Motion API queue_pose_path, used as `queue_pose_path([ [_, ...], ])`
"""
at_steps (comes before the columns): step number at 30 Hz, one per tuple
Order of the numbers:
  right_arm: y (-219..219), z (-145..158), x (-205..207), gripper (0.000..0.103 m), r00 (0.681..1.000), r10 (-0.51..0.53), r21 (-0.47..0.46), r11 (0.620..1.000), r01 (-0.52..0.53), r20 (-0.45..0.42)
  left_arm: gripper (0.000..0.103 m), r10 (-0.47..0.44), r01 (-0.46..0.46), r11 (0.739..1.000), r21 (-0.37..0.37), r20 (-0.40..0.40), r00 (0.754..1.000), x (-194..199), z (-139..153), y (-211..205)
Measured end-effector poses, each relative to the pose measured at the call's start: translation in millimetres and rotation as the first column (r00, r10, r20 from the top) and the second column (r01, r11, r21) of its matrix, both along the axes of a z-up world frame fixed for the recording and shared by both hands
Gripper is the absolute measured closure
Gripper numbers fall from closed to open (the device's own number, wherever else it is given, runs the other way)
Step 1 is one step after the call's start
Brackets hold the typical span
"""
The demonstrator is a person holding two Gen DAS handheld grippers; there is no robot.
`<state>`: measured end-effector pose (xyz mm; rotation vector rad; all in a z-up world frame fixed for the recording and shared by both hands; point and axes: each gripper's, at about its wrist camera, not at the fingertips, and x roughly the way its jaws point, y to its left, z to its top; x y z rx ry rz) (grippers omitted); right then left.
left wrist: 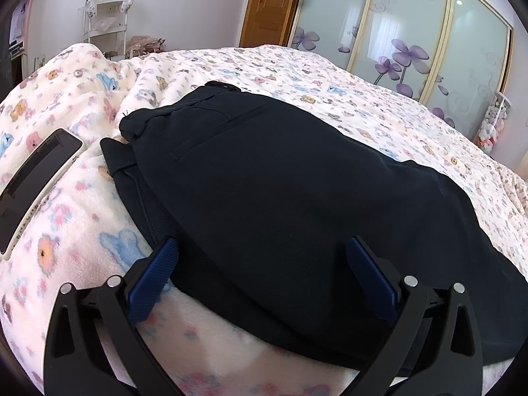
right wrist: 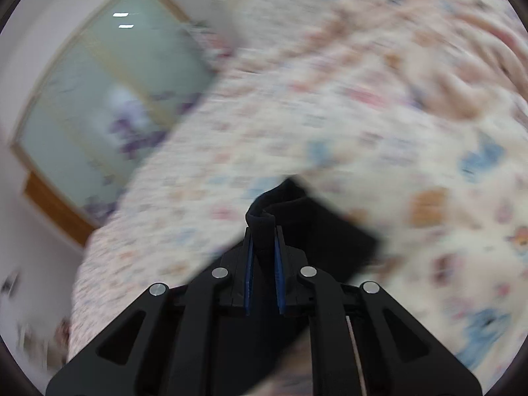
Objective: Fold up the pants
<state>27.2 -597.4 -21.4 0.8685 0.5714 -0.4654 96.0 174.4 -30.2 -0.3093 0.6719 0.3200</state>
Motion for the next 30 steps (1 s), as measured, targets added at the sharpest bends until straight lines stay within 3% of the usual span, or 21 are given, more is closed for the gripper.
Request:
queue_pose_path([
  [3, -21, -30, -17, 0.089, 0.995, -0.020, 0.127, 0.991, 0.032, -0.094, 0.002, 0.000, 0.000, 1.000, 0.000, 0.001, 1.000, 0, 0, 0],
  [9, -23, -32, -49, 0.072, 0.999, -0.026, 0.207, 0.978, 0.032, -0.034, 0.002, 0.000, 0.000, 1.000, 0.000, 0.001, 1.000, 0, 0, 0],
  [11, -23, -31, -50, 0.059, 1.000, -0.019, 0.216, 0.976, 0.020, -0.008, 0.002, 0.001, -0.001, 1.000, 0.001, 0.000, 1.000, 0, 0, 0],
  [13, -24, -32, -43, 0.058, 1.000, -0.010, 0.213, 0.977, 0.008, 0.008, 0.002, 0.001, -0.001, 1.000, 0.003, -0.002, 1.000, 0, 0, 0],
  [20, -34, -50, -20, 0.059, 0.996, -0.030, 0.277, 0.961, 0.004, 0.088, 0.002, 0.001, -0.001, 1.000, 0.002, -0.001, 1.000, -1, 0, 0],
  [24, -31, -50, -16, 0.060, 0.994, -0.025, 0.240, 0.971, -0.002, 0.108, 0.002, 0.002, -0.002, 1.000, 0.006, -0.004, 1.000, 0, 0, 0],
  [26, -27, -43, -17, 0.077, 0.989, -0.011, 0.200, 0.980, -0.018, 0.146, 0.002, 0.002, -0.002, 1.000, 0.005, -0.004, 1.000, 0, 0, 0],
  [30, -11, -20, -21, 0.089, 0.974, 0.038, 0.092, 0.994, -0.060, 0.224, 0.002, 0.002, -0.002, 1.000, 0.004, -0.003, 1.000, 0, 0, 0],
])
